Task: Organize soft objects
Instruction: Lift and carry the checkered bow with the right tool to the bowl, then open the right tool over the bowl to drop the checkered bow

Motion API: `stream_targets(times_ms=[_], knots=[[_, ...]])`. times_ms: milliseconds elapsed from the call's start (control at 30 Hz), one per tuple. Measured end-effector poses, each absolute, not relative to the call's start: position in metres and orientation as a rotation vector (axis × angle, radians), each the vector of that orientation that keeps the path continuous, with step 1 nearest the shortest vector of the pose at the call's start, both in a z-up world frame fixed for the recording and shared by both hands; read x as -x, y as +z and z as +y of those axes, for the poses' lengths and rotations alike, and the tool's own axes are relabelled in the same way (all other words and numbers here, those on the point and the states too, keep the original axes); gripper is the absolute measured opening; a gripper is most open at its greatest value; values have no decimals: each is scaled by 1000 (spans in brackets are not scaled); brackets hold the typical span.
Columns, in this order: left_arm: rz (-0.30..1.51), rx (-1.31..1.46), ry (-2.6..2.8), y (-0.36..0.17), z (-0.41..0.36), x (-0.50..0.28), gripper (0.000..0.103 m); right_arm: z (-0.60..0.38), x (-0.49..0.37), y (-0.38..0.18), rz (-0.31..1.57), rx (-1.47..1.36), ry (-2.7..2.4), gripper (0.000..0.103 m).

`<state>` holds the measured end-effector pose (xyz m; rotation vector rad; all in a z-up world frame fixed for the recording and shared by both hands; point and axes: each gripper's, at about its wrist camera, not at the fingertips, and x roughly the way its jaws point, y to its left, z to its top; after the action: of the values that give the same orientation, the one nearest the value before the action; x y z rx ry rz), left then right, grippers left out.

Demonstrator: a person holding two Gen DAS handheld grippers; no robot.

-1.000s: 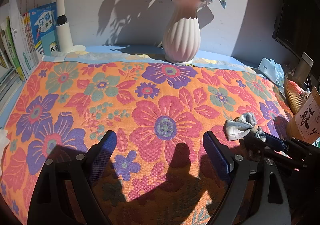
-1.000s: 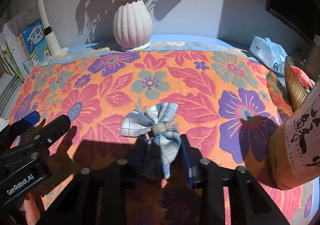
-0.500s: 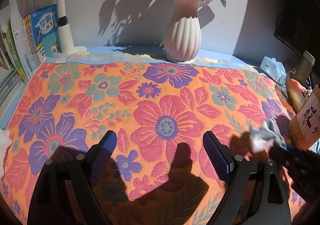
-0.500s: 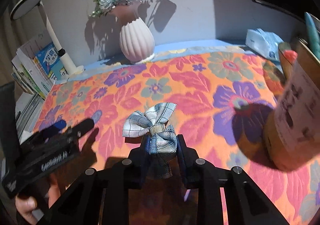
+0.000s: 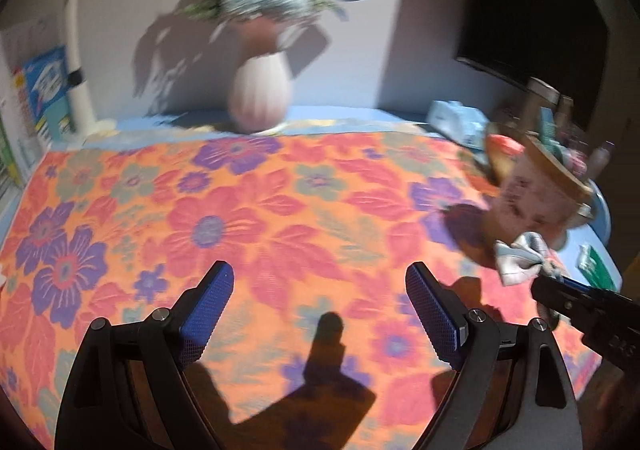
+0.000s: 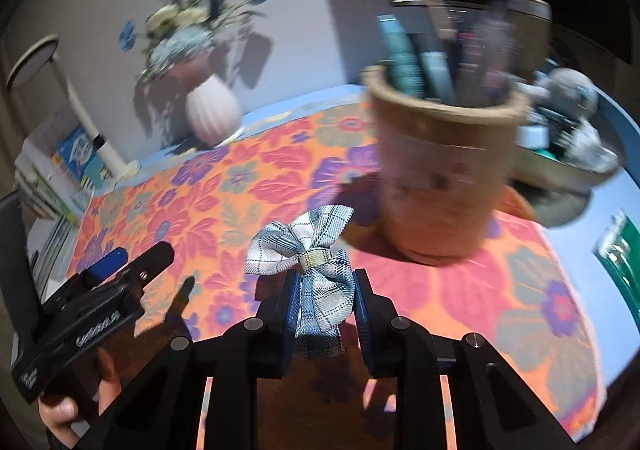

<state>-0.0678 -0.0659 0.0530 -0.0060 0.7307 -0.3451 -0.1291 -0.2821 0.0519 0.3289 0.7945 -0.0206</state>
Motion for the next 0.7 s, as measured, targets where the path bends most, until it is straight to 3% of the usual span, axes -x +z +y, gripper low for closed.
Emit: stream_targets(times_ms=[700], knots=[[635,-79,-601,106,-181,138,87,-439,188,89,618,-461,-366,25]])
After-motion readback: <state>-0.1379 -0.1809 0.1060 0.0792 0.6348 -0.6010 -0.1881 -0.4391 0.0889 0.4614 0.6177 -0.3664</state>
